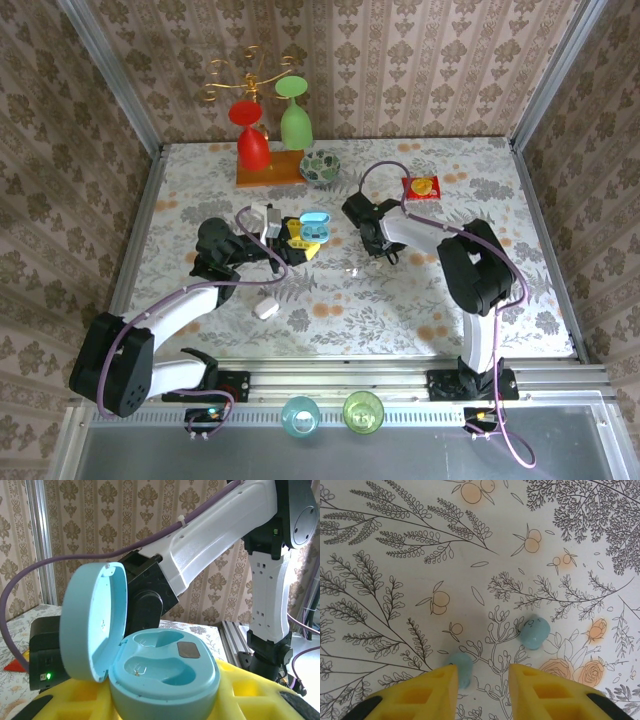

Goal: Insert the wireless bluetooth earbuds into the charging case

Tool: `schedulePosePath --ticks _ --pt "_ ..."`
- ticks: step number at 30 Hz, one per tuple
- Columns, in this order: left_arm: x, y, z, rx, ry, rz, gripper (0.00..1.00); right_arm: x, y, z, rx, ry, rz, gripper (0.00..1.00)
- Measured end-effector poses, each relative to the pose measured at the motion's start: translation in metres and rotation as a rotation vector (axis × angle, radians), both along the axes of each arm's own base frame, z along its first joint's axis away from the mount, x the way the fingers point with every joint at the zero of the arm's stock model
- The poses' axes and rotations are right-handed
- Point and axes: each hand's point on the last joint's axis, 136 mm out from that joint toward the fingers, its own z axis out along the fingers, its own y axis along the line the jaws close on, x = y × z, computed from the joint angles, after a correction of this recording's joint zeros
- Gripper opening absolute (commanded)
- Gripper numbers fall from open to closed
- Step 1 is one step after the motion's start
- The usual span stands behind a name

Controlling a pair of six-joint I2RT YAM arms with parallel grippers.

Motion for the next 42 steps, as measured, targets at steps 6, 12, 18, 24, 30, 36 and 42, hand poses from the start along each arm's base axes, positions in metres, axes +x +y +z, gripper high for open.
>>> schedulePosePath --ticks 6,12,18,24,30,36,42 --pt "0.0 0.0 0.0 0.0 0.0 0.0 0.26 -0.002 0.003 -0.006 -0.014 0.02 0.008 0.3" --pt "-0.002 0.001 0.0 -0.001 -0.002 -0.001 0.26 -0.005 0.003 -0.013 -0.023 0.037 0.006 0.3" --pt "-0.003 0.001 0.0 -0.001 -0.001 0.0 0.26 -0.007 0.004 -0.018 -0.027 0.049 0.003 0.3" --pt "-0.003 0.001 0.0 -0.001 -0.002 0.0 0.27 -0.008 0.003 -0.022 -0.032 0.057 0.001 0.3" --pt "-0.003 0.002 0.0 -0.001 -0.002 0.0 0.27 -0.011 0.002 -0.024 -0.042 0.072 0.003 0.29" --pt "-0.003 0.002 0.0 -0.002 -0.003 0.0 0.27 -0.012 0.001 -0.025 -0.048 0.08 0.002 0.22" --pt "-0.003 0.002 0.0 -0.002 -0.003 0.0 0.27 -0.012 0.001 -0.024 -0.051 0.08 0.002 0.2"
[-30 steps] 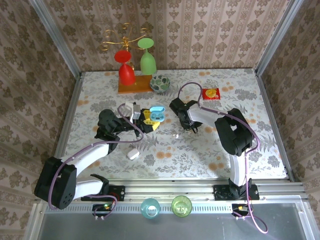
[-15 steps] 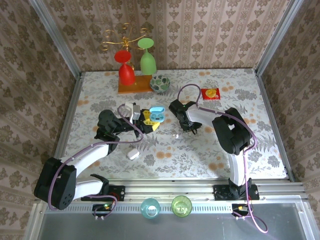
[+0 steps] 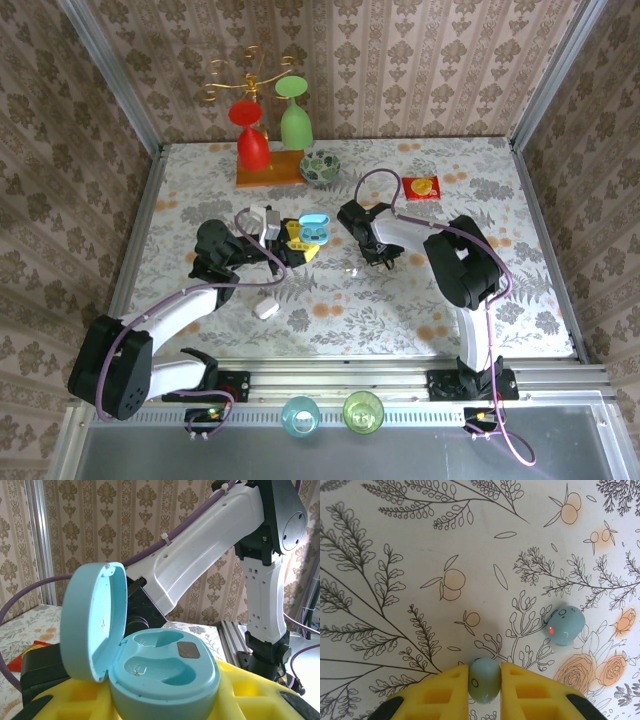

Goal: Insert the wireless bluetooth earbuds into the charging case

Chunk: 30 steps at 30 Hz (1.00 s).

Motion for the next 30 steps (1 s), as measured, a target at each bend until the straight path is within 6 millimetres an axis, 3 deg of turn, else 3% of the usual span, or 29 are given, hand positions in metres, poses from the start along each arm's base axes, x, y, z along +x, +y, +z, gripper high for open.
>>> schedulePosePath --ticks 6,15,22,30 --pt "0.0 0.0 0.0 0.0 0.0 0.0 0.27 -0.006 0.008 0.015 0.126 -0.005 -0.011 0.2" --pt "0.0 0.0 0.0 0.0 0.0 0.0 0.27 -0.01 0.036 0.077 0.722 -0.045 -0.094 0.19" --pt "0.0 0.0 0.0 0.0 0.0 0.0 0.26 -0.02 0.061 0.088 1.094 0.049 -0.155 0.19" --pt "0.0 0.0 0.0 0.0 0.0 0.0 0.27 -0.025 0.085 0.109 1.28 0.111 -0.115 0.2"
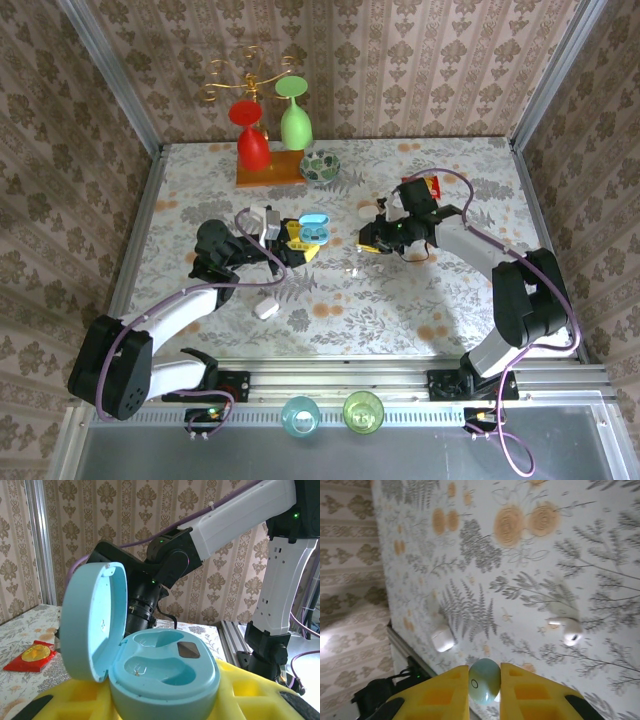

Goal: Insert the wireless bluetooth earbuds into the charging case

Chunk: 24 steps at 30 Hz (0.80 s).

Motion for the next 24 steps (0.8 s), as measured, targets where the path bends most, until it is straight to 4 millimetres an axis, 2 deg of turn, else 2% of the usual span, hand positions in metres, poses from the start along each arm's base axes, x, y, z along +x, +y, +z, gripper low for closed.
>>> schedulePosePath --ticks 5,8,14,21,24 --pt "0.0 0.0 0.0 0.0 0.0 0.0 0.27 -0.008 0.003 0.014 0.039 -0.031 0.038 0.2" --pt "0.0 0.0 0.0 0.0 0.0 0.0 0.26 -0.015 0.007 0.034 0.068 -0.104 0.086 0.19" --pt "0.0 0.0 0.0 0.001 -0.009 0.0 0.27 -0.037 0.026 0.082 0.092 -0.294 0.241 0.19" --pt "0.0 0.002 -0.004 0.007 -0.028 0.003 0.27 -0.07 0.054 0.154 0.158 -0.536 0.403 0.19" --pt "0.0 0.002 -0.004 0.008 -0.038 0.003 0.27 -0.075 0.061 0.172 0.178 -0.591 0.432 0.19"
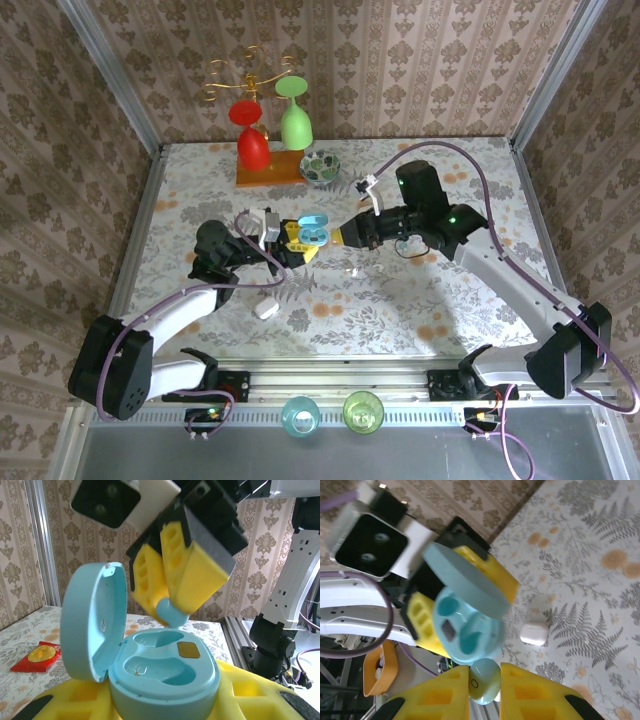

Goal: Insert the wireless bluetooth earbuds into the charging case

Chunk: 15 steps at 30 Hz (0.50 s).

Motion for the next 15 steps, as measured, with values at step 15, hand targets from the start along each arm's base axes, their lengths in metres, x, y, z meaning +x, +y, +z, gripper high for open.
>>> schedulePosePath --ticks 15 --pt "-0.002 -0.001 -0.006 0.02 0.015 -0.012 0.27 -0.006 0.018 0.016 0.016 -0.054 0.06 0.19"
